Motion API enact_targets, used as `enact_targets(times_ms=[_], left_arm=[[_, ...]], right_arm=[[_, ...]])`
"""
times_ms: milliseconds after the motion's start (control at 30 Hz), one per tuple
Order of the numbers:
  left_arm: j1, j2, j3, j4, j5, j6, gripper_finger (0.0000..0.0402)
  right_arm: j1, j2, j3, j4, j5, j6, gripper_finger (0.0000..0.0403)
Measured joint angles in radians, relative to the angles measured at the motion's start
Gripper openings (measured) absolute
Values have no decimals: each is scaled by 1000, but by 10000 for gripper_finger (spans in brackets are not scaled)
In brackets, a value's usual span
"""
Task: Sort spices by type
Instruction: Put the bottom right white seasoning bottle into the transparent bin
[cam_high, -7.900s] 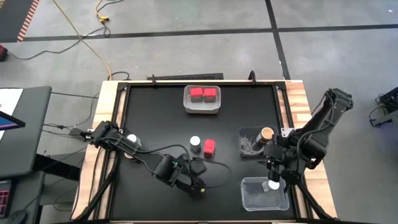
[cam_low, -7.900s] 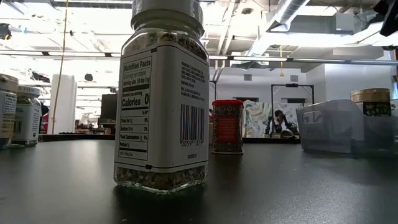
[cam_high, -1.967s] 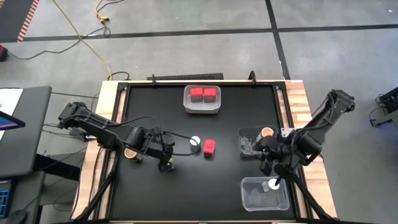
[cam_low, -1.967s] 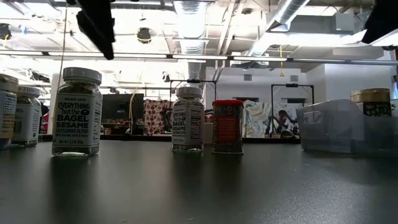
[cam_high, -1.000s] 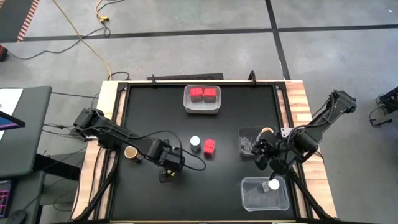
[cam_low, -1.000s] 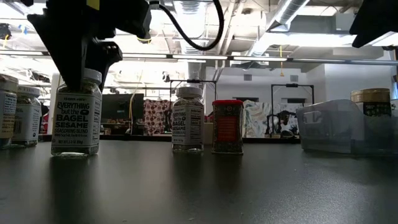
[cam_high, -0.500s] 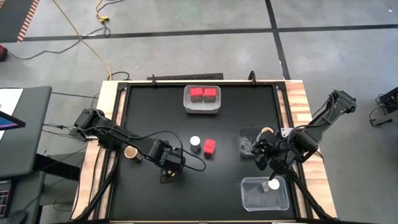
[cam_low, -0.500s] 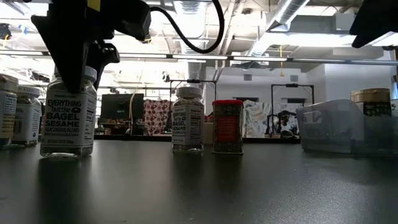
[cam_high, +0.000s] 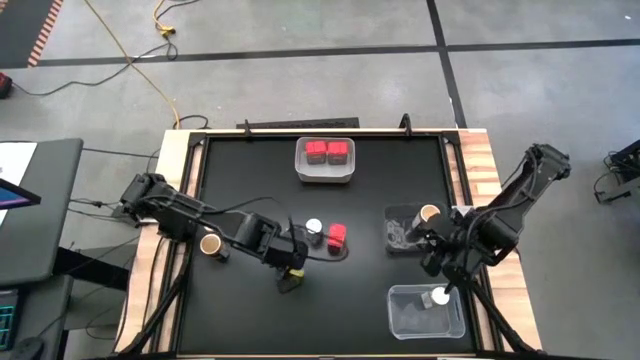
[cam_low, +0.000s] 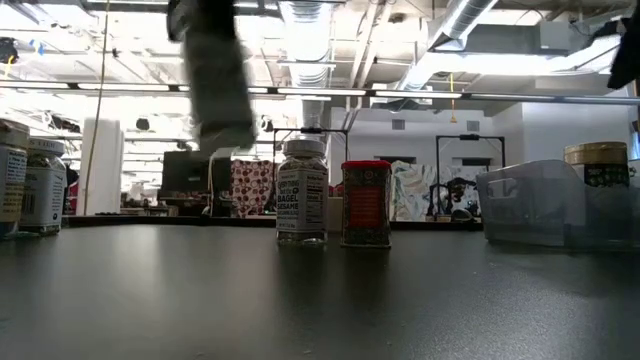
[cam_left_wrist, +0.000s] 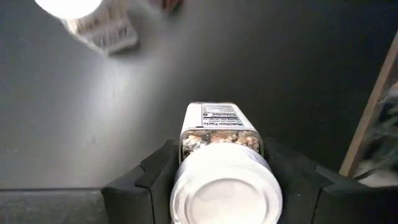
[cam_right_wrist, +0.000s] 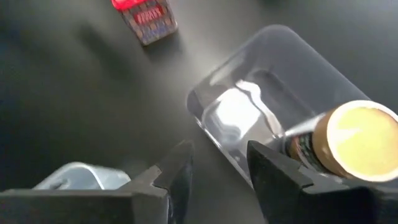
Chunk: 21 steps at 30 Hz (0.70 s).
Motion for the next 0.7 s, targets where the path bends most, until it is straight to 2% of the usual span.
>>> enact_targets(times_ms=[167, 367, 500, 600, 700], left_arm=[[17, 109, 222, -83, -18, -27, 193], [28, 335, 589, -175, -61, -14, 193], [34, 484, 825, -175, -68, 39, 193], [41, 494, 771, 29, -50, 66, 193], [41, 505, 760, 105, -55, 50, 193]], right_arm=[[8, 0, 0, -27, -40, -39, 169], [-1, -3, 0, -42, -42, -124, 162], [-27, -3, 0, -60, -36, -157, 161], [-41, -5, 0, -55, -20, -189, 161], [-41, -16, 2, -54, -17, -196, 161]])
